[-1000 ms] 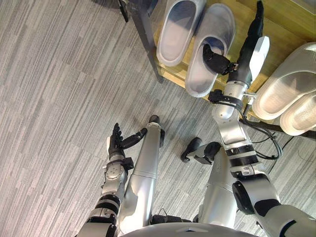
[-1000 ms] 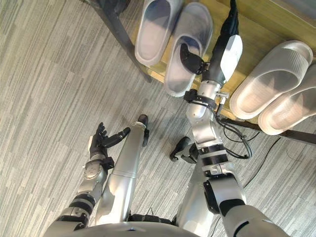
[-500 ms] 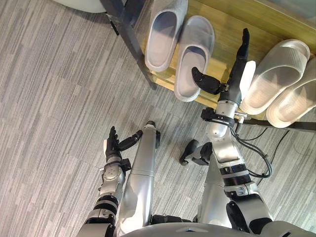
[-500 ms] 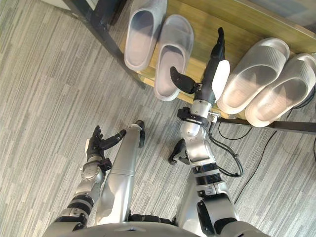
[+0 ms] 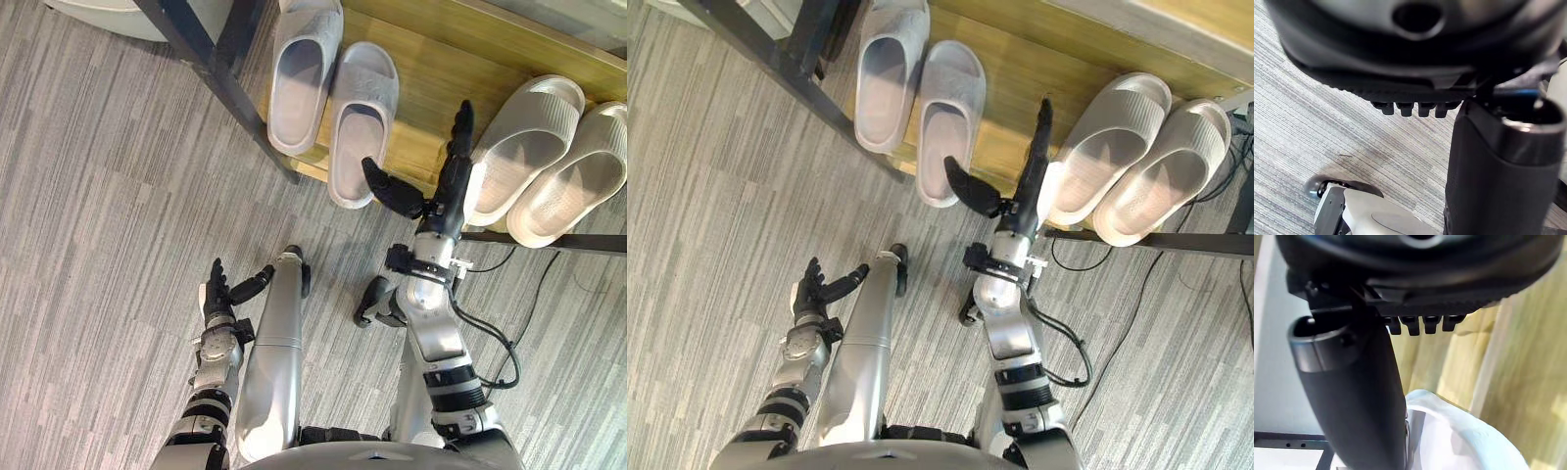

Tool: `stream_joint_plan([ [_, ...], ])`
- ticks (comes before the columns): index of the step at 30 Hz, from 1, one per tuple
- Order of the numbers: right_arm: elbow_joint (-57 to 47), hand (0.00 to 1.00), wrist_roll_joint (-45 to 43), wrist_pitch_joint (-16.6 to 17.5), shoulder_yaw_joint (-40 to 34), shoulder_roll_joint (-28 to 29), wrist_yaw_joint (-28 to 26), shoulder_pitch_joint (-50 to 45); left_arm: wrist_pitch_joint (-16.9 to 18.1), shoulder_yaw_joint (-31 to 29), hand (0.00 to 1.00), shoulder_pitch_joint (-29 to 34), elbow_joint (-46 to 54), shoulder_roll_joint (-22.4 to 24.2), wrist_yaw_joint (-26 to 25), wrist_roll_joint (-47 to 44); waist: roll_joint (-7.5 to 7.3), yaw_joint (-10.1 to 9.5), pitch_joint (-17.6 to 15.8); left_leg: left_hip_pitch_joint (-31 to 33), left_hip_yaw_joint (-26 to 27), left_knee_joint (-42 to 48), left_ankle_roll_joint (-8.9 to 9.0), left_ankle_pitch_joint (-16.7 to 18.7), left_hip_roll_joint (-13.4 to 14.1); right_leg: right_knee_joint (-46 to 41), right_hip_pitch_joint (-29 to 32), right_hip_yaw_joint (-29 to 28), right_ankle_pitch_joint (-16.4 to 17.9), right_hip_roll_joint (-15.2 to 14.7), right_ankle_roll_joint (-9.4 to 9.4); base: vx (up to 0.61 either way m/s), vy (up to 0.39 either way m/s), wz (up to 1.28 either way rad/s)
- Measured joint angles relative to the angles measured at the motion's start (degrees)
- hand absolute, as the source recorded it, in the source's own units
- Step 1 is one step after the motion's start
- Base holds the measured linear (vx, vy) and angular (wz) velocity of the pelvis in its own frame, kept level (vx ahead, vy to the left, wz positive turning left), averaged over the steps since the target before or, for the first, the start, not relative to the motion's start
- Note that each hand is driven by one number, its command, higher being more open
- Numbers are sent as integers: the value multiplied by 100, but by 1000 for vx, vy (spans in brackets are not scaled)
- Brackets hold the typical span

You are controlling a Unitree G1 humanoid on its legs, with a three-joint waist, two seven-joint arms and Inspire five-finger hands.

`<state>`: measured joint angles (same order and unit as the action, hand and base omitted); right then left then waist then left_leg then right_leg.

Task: Organize the slippers on the shoe rack

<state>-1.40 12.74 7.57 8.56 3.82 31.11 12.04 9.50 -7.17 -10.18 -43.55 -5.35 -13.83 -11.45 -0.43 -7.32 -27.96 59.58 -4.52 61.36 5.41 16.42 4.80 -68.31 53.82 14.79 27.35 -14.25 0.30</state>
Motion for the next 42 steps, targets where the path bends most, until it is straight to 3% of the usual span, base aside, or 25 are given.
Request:
stream_joint_plan([
  [17, 491, 100, -1533, 745, -18, -41, -725, 215, 1, -106, 100, 2, -212, -106, 6, 21, -134, 102, -7, -122, 53, -161, -8, 3, 17, 174, -94, -16, -58, 29, -14, -2, 8, -1],
  [24, 570, 100, -1964, 808, 60, -100, -842, 371, -2, -116, 100, 0, -240, -110, 9, 21, -134, 112, -7, -133, 49, -175, -6, 0, 17, 187, -115, -5, -54, 29, -22, 0, 0, 0],
  [33, 568, 100, -2180, 770, 874, -90, -1014, 182, -110, -167, 100, -33, -344, -108, -86, 84, -136, 144, -7, -306, 43, -324, 2, -4, 16, 339, -301, 45, -58, 34, -17, 0, 0, 0],
  [42, 550, 100, -2281, 769, 1159, -68, -1094, 166, -136, -170, 100, -38, -357, -108, -118, 83, -136, 150, -7, -312, 46, -367, 1, -4, 12, 377, -304, 55, -60, 34, -16, 0, 0, 0],
])
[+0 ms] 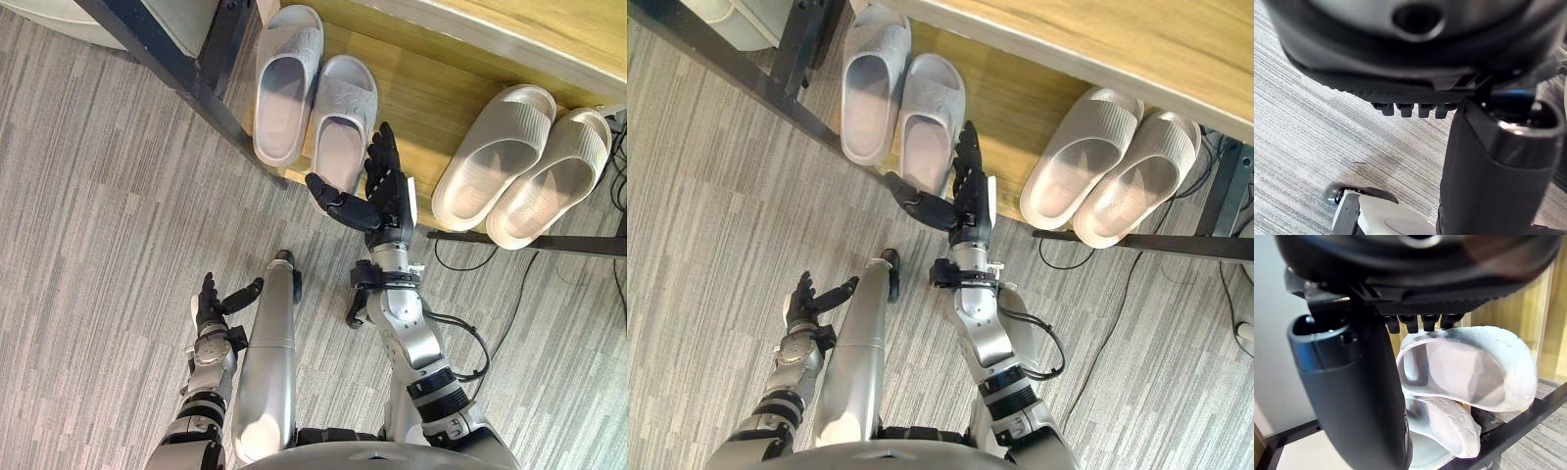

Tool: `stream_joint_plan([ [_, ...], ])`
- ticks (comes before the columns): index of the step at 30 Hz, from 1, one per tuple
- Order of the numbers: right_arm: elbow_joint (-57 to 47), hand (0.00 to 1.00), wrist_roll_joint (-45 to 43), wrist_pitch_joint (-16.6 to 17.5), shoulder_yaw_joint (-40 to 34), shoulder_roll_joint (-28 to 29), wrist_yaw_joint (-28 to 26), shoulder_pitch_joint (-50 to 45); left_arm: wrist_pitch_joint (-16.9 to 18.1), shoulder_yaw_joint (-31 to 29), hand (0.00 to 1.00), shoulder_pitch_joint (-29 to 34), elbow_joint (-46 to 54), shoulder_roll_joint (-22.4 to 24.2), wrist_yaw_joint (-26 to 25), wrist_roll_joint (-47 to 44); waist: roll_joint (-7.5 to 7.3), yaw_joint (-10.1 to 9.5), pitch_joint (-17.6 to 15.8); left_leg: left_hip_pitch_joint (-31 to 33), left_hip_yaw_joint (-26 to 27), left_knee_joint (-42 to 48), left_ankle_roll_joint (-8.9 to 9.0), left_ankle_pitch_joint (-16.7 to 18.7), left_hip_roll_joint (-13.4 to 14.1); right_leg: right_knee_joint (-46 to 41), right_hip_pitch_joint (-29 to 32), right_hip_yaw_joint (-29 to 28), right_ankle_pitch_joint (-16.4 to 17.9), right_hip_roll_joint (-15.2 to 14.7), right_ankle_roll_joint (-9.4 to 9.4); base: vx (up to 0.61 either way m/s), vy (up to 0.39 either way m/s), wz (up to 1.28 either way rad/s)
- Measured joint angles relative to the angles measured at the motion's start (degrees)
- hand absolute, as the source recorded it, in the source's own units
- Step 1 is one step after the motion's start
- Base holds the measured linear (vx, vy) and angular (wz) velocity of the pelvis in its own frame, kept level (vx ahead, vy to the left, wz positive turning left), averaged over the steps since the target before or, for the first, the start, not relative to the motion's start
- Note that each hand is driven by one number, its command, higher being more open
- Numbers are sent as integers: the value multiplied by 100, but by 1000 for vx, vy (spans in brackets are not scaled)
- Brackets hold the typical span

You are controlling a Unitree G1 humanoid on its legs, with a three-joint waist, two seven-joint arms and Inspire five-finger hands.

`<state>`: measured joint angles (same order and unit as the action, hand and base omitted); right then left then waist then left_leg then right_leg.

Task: Organize the slippers on the shoe rack

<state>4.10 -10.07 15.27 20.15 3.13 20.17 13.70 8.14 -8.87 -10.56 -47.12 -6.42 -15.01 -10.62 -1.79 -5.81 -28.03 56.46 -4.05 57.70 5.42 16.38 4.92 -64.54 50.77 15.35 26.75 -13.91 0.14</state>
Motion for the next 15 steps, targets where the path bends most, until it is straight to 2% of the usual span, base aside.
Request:
stream_joint_plan([
  [15, 11, 100, -27, -142, 121, 3, 160, 196, 2, -43, 100, -4, -5, 24, -4, -1, 2, -10, -1, 3, -9, -35, 13, -13, -5, 4, 12, 14, 1, -2, 0, 0, 0, 0],
])
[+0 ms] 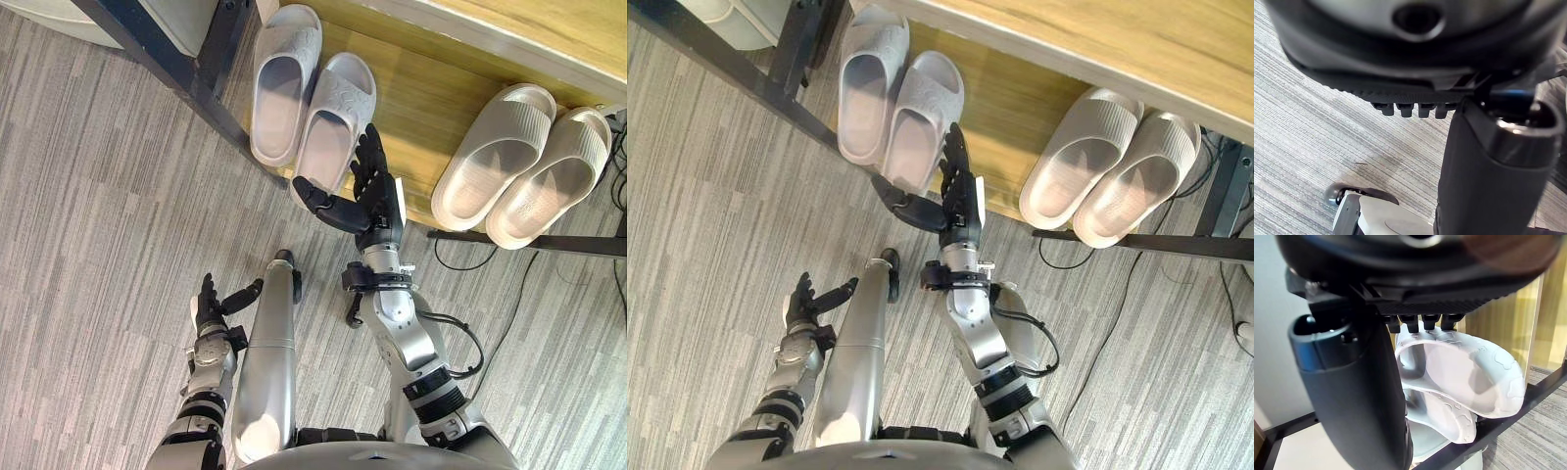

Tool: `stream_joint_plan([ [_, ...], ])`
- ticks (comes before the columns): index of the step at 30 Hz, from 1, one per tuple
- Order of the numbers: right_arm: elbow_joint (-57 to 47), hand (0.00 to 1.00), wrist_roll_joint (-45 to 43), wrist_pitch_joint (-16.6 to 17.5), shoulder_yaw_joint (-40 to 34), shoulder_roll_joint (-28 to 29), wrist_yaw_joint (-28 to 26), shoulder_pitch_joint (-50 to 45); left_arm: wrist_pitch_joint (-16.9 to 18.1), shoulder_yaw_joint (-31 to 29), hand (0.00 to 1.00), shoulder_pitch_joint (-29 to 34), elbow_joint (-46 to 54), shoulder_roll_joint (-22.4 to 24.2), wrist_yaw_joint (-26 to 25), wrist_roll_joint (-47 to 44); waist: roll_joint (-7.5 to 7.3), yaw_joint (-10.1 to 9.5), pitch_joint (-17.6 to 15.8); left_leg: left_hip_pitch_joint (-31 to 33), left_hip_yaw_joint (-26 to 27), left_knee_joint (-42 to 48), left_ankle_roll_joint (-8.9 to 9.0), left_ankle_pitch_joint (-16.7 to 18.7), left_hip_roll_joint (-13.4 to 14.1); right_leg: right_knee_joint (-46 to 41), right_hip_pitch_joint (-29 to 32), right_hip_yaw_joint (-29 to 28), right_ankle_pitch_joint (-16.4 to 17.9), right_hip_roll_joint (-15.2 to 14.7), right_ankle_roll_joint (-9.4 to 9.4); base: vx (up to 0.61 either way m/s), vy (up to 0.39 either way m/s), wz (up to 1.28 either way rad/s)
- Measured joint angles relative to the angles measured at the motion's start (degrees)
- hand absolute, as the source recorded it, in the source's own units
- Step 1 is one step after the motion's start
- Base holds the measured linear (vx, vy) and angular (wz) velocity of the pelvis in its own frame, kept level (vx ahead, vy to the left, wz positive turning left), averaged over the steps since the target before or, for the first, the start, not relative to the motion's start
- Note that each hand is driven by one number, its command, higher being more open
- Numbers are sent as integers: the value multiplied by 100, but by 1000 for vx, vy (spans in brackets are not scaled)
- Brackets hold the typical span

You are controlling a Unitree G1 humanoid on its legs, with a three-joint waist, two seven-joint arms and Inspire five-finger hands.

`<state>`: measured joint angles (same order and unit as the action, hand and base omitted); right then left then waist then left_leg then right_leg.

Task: Organize the slippers on the shoe rack

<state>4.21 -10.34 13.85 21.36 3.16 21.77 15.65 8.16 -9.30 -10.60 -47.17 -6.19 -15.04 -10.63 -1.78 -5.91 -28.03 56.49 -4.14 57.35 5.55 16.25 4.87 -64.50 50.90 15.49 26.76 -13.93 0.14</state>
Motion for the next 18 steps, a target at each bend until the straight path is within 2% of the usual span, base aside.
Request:
stream_joint_plan([
  [18, 519, 100, 2, -144, -917, -16, 320, 871, 0, -5, 100, -86, 3, 106, 45, -4, 72, -158, -28, 66, -36, 8, -5, -13, -50, -36, 44, 32, 14, -44, 34, 0, 0, 0],
])
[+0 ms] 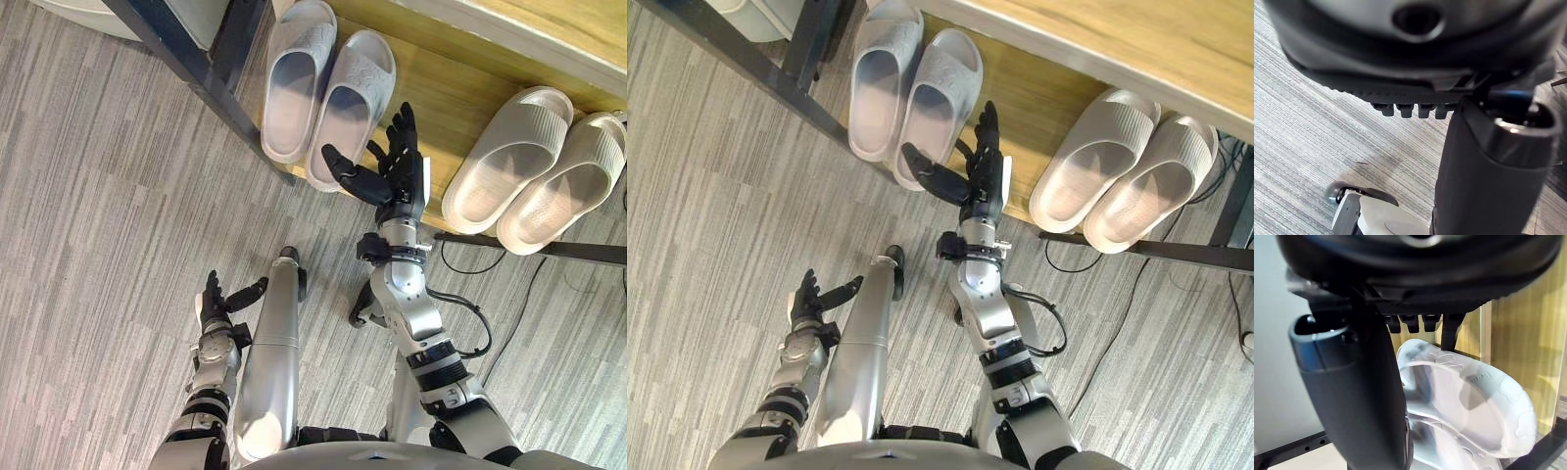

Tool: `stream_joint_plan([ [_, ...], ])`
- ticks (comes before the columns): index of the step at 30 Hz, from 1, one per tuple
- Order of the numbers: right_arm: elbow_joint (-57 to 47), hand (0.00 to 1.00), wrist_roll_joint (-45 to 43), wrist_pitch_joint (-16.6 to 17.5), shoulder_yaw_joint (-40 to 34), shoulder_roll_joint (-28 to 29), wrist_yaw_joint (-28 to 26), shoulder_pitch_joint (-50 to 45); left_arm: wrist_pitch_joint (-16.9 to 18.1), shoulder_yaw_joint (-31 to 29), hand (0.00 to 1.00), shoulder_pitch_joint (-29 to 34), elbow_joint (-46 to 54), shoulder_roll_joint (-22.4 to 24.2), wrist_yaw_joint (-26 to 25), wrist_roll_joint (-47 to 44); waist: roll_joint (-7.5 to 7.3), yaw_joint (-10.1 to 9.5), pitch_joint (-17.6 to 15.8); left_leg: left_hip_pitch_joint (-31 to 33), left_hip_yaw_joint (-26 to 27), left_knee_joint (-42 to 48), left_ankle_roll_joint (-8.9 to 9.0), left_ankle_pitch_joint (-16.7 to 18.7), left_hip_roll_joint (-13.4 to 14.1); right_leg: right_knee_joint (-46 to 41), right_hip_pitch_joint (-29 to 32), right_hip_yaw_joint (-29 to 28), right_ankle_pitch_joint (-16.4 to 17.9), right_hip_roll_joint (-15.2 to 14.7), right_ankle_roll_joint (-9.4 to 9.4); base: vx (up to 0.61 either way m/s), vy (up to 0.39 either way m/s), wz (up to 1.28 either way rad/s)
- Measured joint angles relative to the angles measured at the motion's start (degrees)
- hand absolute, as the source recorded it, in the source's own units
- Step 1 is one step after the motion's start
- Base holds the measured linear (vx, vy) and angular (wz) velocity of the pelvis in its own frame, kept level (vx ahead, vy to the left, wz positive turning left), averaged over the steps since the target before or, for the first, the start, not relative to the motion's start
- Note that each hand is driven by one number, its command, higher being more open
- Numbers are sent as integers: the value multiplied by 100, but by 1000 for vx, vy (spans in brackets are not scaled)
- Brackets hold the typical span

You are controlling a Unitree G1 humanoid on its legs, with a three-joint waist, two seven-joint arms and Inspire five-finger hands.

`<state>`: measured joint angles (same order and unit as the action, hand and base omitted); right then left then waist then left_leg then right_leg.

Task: Organize the slippers on the shoe rack

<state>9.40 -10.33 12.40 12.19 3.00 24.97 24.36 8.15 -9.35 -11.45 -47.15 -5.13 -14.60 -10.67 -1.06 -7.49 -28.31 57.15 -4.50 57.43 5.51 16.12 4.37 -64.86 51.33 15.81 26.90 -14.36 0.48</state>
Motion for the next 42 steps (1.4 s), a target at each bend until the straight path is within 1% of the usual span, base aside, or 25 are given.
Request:
stream_joint_plan([
  [4, 101, 100, -45, -40, -60, -94, 5, 262, 0, -6, 100, -7, -1, 34, 4, 0, 44, -19, 1, 28, -20, 9, 3, -2, -7, -18, 19, 18, 10, -7, 17, 0, 0, 0],
  [6, 165, 100, -101, -54, -211, -103, 9, 343, 0, -6, 100, -7, -1, 48, 17, -1, 56, -37, 0, 32, -29, 18, 4, -2, -18, -39, 19, 29, 24, -21, 42, 0, 0, 4],
  [9, 166, 100, -99, -57, -217, -147, 14, 358, -2, -6, 100, -9, -22, 72, 36, -1, 117, -36, 9, 70, -69, 52, 4, -2, -20, -52, 14, 73, 31, -23, 55, -5, 9, 4],
  [14, 163, 100, -19, -74, -215, -145, 20, 341, -15, -13, 100, -9, -45, 97, 36, -1, 158, -40, -1, 48, -75, 79, 4, -2, -18, -78, -12, 74, 32, -24, 57, 0, 0, 0],
  [21, -190, 100, 373, -120, -202, -5, 91, -341, -81, -58, 100, -7, -140, 123, 28, -1, 184, -47, -1, -163, -70, 51, -5, 3, -18, -24, -232, 83, 33, -22, 55, 0, 0, 0],
  [25, -527, 100, 706, -239, -192, 83, 165, -907, -89, -62, 100, -6, -146, 130, -10, -3, 183, -35, 0, -370, -56, -28, -6, 4, -9, 51, -434, 84, 43, -6, 33, 0, 0, 0],
  [27, -604, 100, 839, -259, -189, 110, 193, -1031, -89, -62, 100, -6, -140, 130, -14, -3, 181, -31, 1, -415, -52, -53, -5, 4, -2, 73, -473, 84, 42, 2, 33, 0, 0, 0],
  [29, -865, 100, 1270, -292, -112, 70, 329, -1378, -88, -61, 100, -6, -134, 125, -46, -2, 180, -1, 1, -611, -49, -186, 9, -6, 12, 212, -670, 106, 18, 33, 34, 18, 9, 0],
  [33, -1297, 100, 1614, -308, 60, 46, 526, -1784, -73, -53, 100, -1, -122, 125, -80, -2, 158, 60, 17, -1021, 13, -458, 8, -10, 29, 480, -1041, 123, -9, 58, 6, 47, 18, -3],
  [34, -1463, 100, 1783, -310, 154, 45, 540, -1918, -71, -36, 100, 3, -117, 127, -111, 0, 128, 112, 37, -1216, 49, -581, 6, -12, 29, 599, -1218, 124, -24, 64, -19, 71, 23, -4],
  [35, -1559, 100, 1900, -312, 242, 20, 533, -1978, -71, 10, 100, 17, -114, 128, -114, 0, 107, 152, 79, -1322, 69, -675, -4, -18, 31, 700, -1321, 135, -48, 74, -45, 89, 32, -4],
  [38, -1848, 100, 2103, -311, 369, -12, 493, -2195, -60, 283, 100, 146, -24, 194, -26, 8, 88, 187, 153, -1682, 109, -922, -16, -24, 37, 987, -1668, 164, -107, 105, -104, 85, 35, -4],
  [39, -1916, 100, 2206, -310, 392, -20, 424, -2317, -66, 416, 100, 193, -27, 225, 14, 67, 69, 191, 211, -1903, 137, -1092, -46, -44, 37, 1169, -1885, 184, -146, 119, -127, 85, 30, -3],
  [40, -1926, 100, 2208, -310, 423, -32, 391, -2373, -73, 471, 100, 230, -42, 211, 32, 142, 53, 198, 273, -1984, 150, -1173, -58, -56, 37, 1255, -1964, 197, -163, 124, -136, 104, 32, -2],
  [42, -1929, 100, 2235, -305, 534, -129, 262, -2646, -73, 642, 100, 397, -64, 176, 44, 245, -12, 253, 446, -2357, 214, -1577, -69, -167, 26, 1636, -2304, 263, -301, 123, -177, 91, 27, -2],
])
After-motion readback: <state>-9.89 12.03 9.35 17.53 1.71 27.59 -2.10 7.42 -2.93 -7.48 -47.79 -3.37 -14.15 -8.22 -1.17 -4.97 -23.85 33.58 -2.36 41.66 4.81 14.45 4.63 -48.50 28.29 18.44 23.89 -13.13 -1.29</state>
